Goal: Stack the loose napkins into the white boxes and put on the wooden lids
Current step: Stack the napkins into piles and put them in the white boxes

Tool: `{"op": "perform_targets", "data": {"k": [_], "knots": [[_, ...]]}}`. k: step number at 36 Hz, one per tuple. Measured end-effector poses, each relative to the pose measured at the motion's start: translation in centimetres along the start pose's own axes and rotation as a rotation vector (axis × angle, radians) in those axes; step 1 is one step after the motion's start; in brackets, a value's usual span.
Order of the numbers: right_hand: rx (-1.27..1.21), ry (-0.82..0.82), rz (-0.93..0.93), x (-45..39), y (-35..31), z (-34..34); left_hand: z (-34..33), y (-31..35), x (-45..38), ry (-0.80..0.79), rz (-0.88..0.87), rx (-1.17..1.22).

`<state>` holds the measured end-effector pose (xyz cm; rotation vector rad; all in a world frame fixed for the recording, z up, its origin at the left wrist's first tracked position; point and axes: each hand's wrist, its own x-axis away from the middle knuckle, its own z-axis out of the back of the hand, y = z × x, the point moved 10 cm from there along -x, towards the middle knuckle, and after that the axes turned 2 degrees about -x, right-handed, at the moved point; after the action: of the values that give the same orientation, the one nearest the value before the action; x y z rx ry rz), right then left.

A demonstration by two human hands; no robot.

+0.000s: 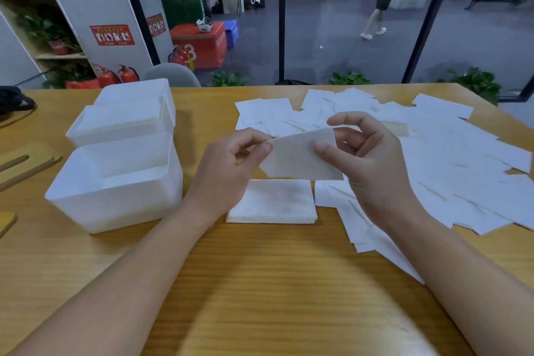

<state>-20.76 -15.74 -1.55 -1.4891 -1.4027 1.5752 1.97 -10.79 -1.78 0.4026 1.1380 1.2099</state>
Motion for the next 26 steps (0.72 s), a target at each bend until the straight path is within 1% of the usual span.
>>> {"op": "perform_targets", "data": {"k": [2,4,8,12,15,21,24,26], "knots": [[0.095,0.006,0.046,-0.1,-0.3,0.1,0.2,0.6,0.1,0.001,-0.031,-0.032],[0.139,0.022,0.065,-0.2,-0.4,0.4,0.5,1.0,0.2,0.012,-0.047,-0.055],[0.187,0.044,0.008,-0.3,0.2,0.9,1.1,0.6,-0.1,-0.004,-0.011,-0.063],[0.301,0.042,-0.090,-0.4,1.8,1.3,0.6,0.1,-0.3,-0.154,0.073,-0.143],[0.362,0.000,-0.142,-0.2,3.1,1.1,0.5,-0.6,-0.2,-0.209,0.136,-0.184],[0.540,-0.060,-0.183,0.2,4.5,0.3,0.4,-3.8,0.8,-0.338,0.373,-0.297],[0.651,-0.103,-0.162,0.6,5.2,-0.5,0.3,-4.2,1.0,-0.365,0.375,-0.350],[0.679,-0.115,-0.132,0.8,5.2,-1.0,0.4,-4.5,1.1,-0.361,0.380,-0.384]]}}
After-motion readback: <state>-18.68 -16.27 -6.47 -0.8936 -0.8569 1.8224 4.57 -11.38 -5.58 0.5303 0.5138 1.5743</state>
